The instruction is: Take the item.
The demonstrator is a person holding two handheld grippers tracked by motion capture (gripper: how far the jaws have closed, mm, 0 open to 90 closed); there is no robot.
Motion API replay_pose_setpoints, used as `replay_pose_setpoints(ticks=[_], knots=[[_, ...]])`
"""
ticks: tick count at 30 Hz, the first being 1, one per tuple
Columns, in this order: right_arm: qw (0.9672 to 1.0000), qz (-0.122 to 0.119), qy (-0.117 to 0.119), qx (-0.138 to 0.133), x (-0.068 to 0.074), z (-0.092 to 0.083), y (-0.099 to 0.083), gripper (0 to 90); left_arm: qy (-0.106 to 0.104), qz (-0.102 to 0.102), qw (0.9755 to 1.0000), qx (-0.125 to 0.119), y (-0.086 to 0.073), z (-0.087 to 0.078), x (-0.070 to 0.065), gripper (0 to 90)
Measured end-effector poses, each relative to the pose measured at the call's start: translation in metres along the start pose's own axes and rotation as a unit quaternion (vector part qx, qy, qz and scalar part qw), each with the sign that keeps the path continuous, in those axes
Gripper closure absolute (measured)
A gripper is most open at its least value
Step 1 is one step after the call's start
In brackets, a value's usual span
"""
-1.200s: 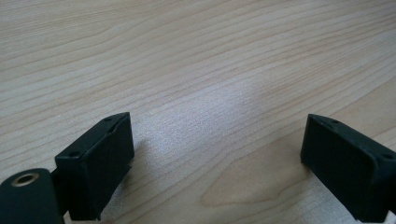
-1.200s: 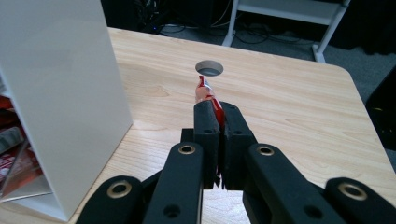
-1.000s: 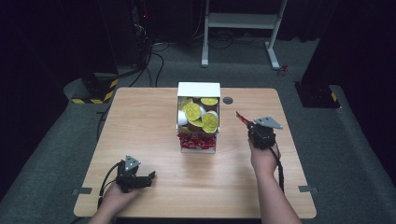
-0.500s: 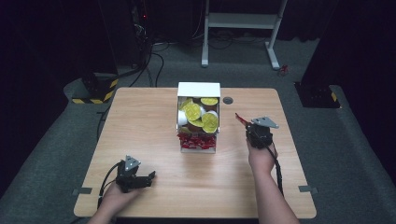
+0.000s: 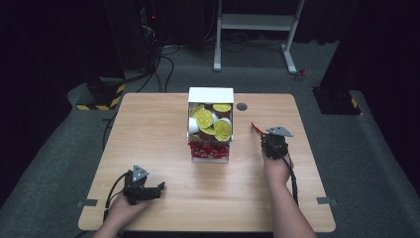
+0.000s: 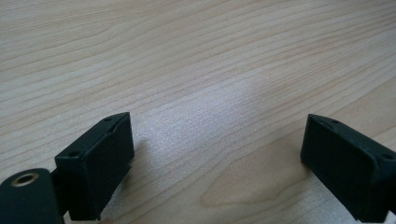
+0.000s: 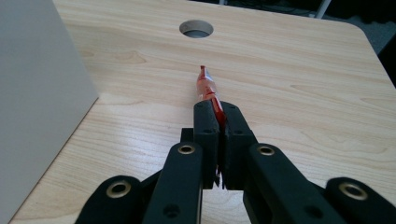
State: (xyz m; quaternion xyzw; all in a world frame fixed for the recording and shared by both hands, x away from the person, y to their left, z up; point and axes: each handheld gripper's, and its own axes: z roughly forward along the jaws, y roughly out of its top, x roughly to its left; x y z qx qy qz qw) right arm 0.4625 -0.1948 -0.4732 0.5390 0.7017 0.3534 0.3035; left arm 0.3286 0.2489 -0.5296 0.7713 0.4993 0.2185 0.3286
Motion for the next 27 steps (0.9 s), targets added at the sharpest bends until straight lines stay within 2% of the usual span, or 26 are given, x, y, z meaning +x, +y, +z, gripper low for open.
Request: replay_pose_setpoints(ticks=[6, 15, 16, 27], knots=[[1.0000, -0.003, 0.002, 0.004, 0.003, 0.002, -0.004, 86.5, 0.000, -0.001, 1.0000, 0.000, 0.000, 0.000, 0.000, 9.8], [0.9995, -0.005, 0.000, 0.032, 0.001, 0.010, -0.023, 85.3, 0.000, 0.000, 1.0000, 0.000, 0.000, 0.000, 0.000, 9.8], [0.9993, 0.002, 0.000, 0.036, 0.000, 0.011, -0.026, 85.3, 0.000, 0.000, 1.0000, 0.000, 0.000, 0.000, 0.000, 9.8], [0.9986, 0.001, 0.002, 0.052, 0.003, 0.016, -0.035, 84.5, 0.001, 0.000, 1.0000, -0.001, 0.000, 0.000, 0.000, 9.8]])
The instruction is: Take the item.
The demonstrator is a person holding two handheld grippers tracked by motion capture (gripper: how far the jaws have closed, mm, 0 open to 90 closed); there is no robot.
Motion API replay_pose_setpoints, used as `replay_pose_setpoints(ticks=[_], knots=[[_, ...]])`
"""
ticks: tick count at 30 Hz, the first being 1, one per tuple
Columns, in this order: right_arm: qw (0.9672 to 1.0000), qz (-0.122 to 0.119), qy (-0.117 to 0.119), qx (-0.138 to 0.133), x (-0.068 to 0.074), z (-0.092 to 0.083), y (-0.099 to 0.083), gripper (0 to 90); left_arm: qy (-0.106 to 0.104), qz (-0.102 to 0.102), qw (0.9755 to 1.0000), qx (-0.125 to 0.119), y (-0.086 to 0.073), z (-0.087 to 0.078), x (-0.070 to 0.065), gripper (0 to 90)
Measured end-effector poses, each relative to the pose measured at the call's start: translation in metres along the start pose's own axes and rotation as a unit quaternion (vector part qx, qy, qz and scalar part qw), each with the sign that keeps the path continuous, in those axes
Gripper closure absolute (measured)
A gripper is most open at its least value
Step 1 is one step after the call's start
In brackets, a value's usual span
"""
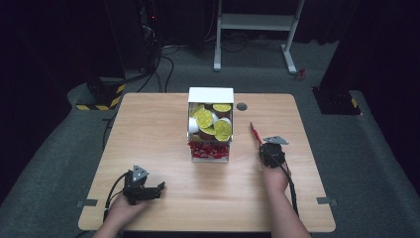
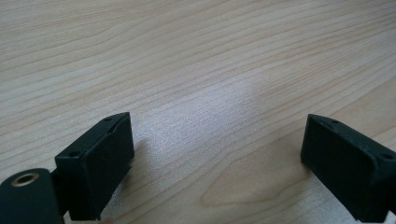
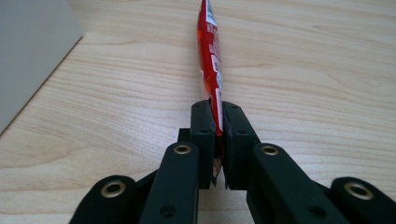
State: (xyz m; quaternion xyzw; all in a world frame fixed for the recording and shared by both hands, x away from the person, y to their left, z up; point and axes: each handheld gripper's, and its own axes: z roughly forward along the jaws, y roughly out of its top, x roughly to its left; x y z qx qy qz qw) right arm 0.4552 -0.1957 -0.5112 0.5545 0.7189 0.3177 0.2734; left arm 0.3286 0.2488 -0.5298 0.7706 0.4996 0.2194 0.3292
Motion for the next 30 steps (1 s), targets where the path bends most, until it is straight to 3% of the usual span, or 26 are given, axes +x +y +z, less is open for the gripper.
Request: replay_pose_setpoints(ticks=[8, 12, 30], knots=[[1.0000, 0.006, 0.003, 0.003, -0.001, 0.003, -0.002, 81.6, -0.002, -0.003, 1.0000, 0.001, 0.000, 0.000, -0.001, 10.0], [0.9997, 0.020, 0.011, -0.007, -0.002, 0.000, 0.000, 74.7, -0.002, -0.003, 1.0000, 0.001, 0.000, 0.000, -0.001, 10.0], [0.9986, 0.021, 0.034, -0.035, 0.003, -0.023, 0.007, 51.6, -0.003, -0.002, 1.0000, 0.000, 0.000, 0.000, -0.001, 9.9]])
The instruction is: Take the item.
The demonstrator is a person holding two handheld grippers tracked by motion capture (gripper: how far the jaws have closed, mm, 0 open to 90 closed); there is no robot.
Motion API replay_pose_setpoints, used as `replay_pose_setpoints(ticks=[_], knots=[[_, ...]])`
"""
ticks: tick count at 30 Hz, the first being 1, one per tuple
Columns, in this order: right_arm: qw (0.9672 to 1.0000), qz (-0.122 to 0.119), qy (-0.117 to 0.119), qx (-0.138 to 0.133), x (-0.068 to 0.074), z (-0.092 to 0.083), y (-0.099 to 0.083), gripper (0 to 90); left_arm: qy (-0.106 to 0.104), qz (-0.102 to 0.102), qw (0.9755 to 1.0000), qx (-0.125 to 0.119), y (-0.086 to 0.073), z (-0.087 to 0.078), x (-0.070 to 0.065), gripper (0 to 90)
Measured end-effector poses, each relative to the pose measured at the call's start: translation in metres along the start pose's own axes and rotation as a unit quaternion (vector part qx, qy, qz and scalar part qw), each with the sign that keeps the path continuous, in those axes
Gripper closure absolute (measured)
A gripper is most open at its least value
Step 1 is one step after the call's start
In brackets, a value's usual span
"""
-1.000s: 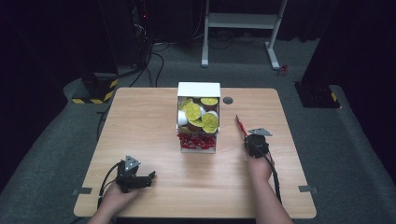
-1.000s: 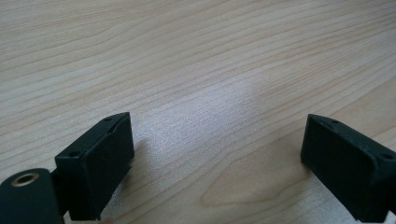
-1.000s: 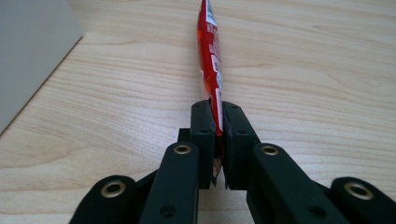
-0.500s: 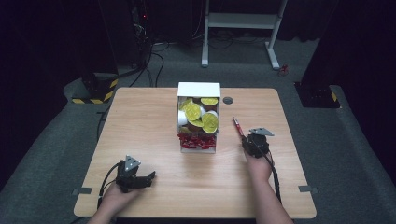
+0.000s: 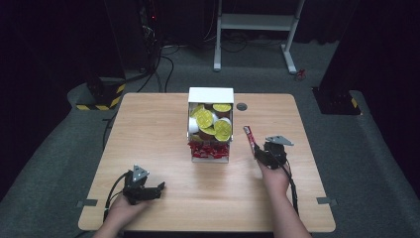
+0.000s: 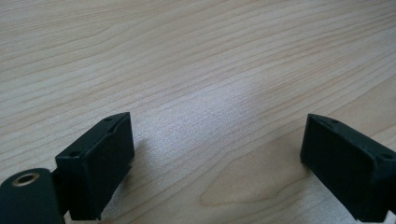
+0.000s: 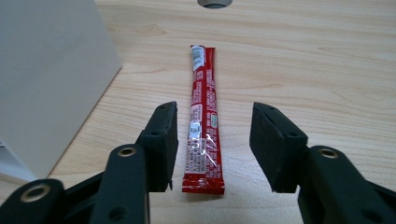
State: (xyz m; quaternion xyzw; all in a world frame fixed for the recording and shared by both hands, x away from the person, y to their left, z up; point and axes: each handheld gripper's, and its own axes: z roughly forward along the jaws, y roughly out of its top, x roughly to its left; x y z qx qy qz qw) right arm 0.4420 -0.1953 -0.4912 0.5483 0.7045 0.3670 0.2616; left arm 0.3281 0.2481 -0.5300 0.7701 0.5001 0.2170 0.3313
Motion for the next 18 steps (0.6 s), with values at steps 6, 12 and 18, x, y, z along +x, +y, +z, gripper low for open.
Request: replay_pose_setpoints(ticks=[6, 12, 18], knots=[[0.9998, -0.011, 0.009, -0.015, 0.008, -0.014, -0.002, 40.5, -0.001, 0.002, 1.0000, 0.001, 0.000, 0.000, 0.000, 9.9], [0.9994, -0.006, 0.021, -0.027, 0.014, -0.026, -0.005, 30.0, -0.001, 0.002, 1.0000, 0.001, 0.000, 0.000, 0.000, 10.0], [0.9987, -0.004, 0.035, -0.035, 0.021, -0.041, -0.007, 23.7, -0.001, 0.002, 1.0000, 0.001, 0.000, 0.000, 0.000, 10.0]])
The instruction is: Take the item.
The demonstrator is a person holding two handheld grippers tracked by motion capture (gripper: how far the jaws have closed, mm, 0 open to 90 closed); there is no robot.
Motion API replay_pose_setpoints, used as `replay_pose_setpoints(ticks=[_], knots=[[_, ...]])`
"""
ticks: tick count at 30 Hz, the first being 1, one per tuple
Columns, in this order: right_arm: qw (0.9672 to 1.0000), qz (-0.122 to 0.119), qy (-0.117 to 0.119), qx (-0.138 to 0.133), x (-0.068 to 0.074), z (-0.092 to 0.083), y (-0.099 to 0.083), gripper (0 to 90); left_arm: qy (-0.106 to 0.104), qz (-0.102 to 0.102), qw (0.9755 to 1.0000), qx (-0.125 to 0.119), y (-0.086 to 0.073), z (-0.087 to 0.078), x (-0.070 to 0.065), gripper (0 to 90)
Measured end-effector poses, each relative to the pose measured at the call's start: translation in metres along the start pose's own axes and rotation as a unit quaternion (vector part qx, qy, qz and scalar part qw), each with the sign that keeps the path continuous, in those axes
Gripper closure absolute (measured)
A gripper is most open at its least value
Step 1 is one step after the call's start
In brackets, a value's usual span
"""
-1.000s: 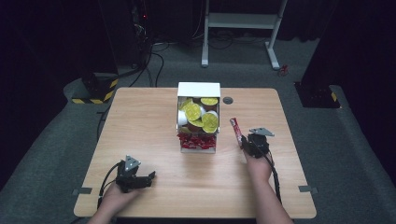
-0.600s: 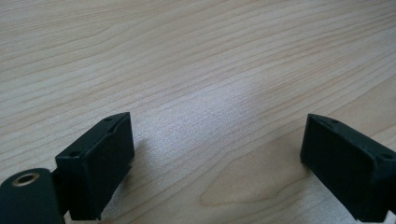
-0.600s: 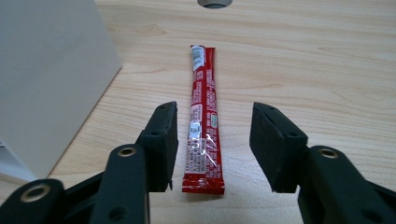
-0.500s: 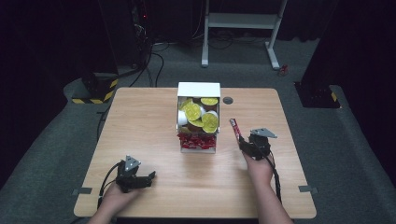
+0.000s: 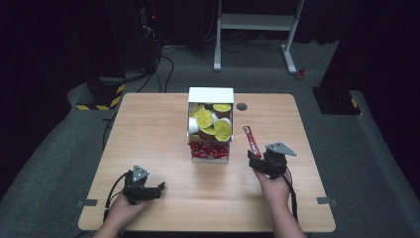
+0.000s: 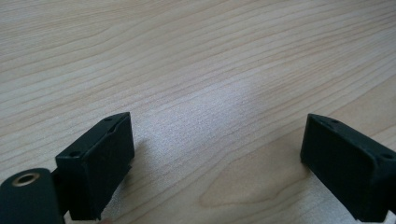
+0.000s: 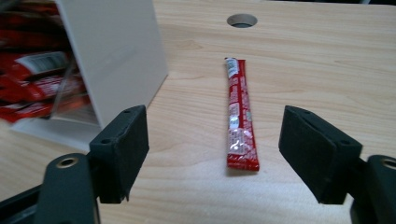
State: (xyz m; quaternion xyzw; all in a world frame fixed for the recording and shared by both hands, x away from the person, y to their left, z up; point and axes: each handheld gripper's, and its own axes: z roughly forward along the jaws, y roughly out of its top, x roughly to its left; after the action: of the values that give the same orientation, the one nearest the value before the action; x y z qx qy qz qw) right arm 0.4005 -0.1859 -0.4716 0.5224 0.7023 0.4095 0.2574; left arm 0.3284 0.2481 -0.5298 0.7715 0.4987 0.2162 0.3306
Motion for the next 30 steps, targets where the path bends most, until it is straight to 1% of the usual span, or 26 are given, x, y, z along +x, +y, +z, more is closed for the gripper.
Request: replay_pose_setpoints(ticks=[1, 2, 3, 5, 7, 8, 9, 10, 12, 13, 14, 15, 16, 17, 18, 19, 20, 21, 22, 23, 24, 26, 27, 30], knots=[[1.0000, 0.002, 0.005, 0.003, 0.002, -0.005, -0.002, 22.6, 0.000, 0.000, 1.0000, 0.000, 0.000, 0.000, 0.000, 9.9], [1.0000, 0.002, 0.005, 0.003, 0.002, -0.005, -0.002, 22.6, 0.000, 0.000, 1.0000, 0.000, 0.000, 0.000, 0.000, 9.9], [1.0000, -0.004, 0.007, 0.004, 0.005, -0.010, -0.004, 22.3, 0.000, 0.000, 1.0000, 0.000, 0.000, 0.000, 0.000, 9.9], [1.0000, -0.006, 0.001, 0.006, 0.007, -0.013, -0.007, 22.2, 0.000, 0.000, 1.0000, 0.000, 0.000, 0.000, 0.000, 10.0], [0.9999, -0.005, 0.001, 0.010, 0.008, -0.015, -0.009, 22.0, 0.000, 0.000, 1.0000, 0.000, 0.000, 0.000, 0.000, 10.0], [0.9998, -0.007, 0.006, 0.015, 0.009, -0.017, -0.015, 21.0, 0.000, 0.000, 1.0000, 0.000, 0.000, 0.000, 0.000, 10.0], [0.9998, -0.007, 0.006, 0.015, 0.009, -0.017, -0.015, 21.0, 0.000, 0.000, 1.0000, 0.000, 0.000, 0.000, 0.000, 10.0], [0.9998, -0.009, 0.005, 0.019, 0.008, -0.019, -0.019, 20.3, 0.000, 0.000, 1.0000, 0.000, 0.000, 0.000, 0.000, 10.0], [0.9997, -0.010, 0.006, 0.021, 0.007, -0.020, -0.022, 19.9, 0.000, 0.000, 1.0000, 0.000, 0.000, 0.000, 0.000, 10.0], [0.9996, -0.008, 0.003, 0.027, 0.006, -0.022, -0.030, 19.5, 0.000, 0.000, 1.0000, 0.000, 0.000, 0.000, 0.000, 10.0], [0.9996, -0.008, 0.003, 0.027, 0.006, -0.022, -0.030, 19.5, 0.000, 0.000, 1.0000, 0.000, 0.000, 0.000, 0.000, 10.0], [0.9994, -0.006, 0.006, 0.035, 0.005, -0.023, -0.037, 18.4, 0.000, 0.000, 1.0000, 0.000, 0.000, 0.000, 0.000, 10.0], [0.9994, -0.006, 0.006, 0.035, 0.005, -0.023, -0.037, 18.4, 0.000, 0.000, 1.0000, 0.000, 0.000, 0.000, 0.000, 10.0], [0.9988, -0.006, 0.001, 0.049, 0.005, -0.024, -0.048, 18.1, 0.000, 0.000, 1.0000, 0.000, 0.000, 0.000, 0.000, 10.0], [0.9988, -0.006, 0.001, 0.049, 0.005, -0.024, -0.048, 18.1, 0.000, 0.000, 1.0000, 0.000, 0.000, 0.000, 0.000, 10.0], [0.9979, -0.015, -0.008, 0.063, 0.004, -0.025, -0.059, 17.6, 0.000, 0.000, 1.0000, 0.000, 0.000, 0.000, 0.000, 10.0], [0.9979, -0.015, -0.008, 0.063, 0.004, -0.025, -0.059, 17.6, 0.000, 0.000, 1.0000, 0.000, 0.000, 0.000, 0.000, 10.0], [0.9958, -0.024, -0.019, 0.086, 0.003, -0.025, -0.069, 15.1, 0.000, -0.001, 1.0000, -0.001, 0.000, 0.000, 0.000, 10.0], [0.9958, -0.024, -0.019, 0.086, 0.003, -0.025, -0.069, 15.1, 0.000, -0.001, 1.0000, -0.001, 0.000, 0.000, 0.000, 10.0], [0.9949, -0.026, -0.019, 0.096, 0.003, -0.025, -0.072, 14.4, 0.000, -0.001, 1.0000, -0.001, 0.000, 0.000, 0.000, 10.0], [0.9932, -0.036, -0.024, 0.108, 0.001, -0.025, -0.079, 14.6, 0.001, -0.001, 1.0000, -0.001, 0.000, 0.000, 0.000, 10.2], [0.9931, -0.038, -0.021, 0.109, 0.002, -0.026, -0.080, 14.5, 0.001, -0.002, 1.0000, -0.002, 0.000, 0.000, 0.000, 10.3], [0.9928, -0.044, -0.014, 0.111, 0.006, -0.025, -0.080, 13.0, 0.001, -0.001, 1.0000, -0.002, 0.000, 0.000, 0.000, 10.3], [0.9926, -0.046, -0.016, 0.111, 0.006, -0.025, -0.080, 12.9, 0.001, -0.001, 1.0000, -0.002, 0.000, 0.000, 0.000, 10.3]])
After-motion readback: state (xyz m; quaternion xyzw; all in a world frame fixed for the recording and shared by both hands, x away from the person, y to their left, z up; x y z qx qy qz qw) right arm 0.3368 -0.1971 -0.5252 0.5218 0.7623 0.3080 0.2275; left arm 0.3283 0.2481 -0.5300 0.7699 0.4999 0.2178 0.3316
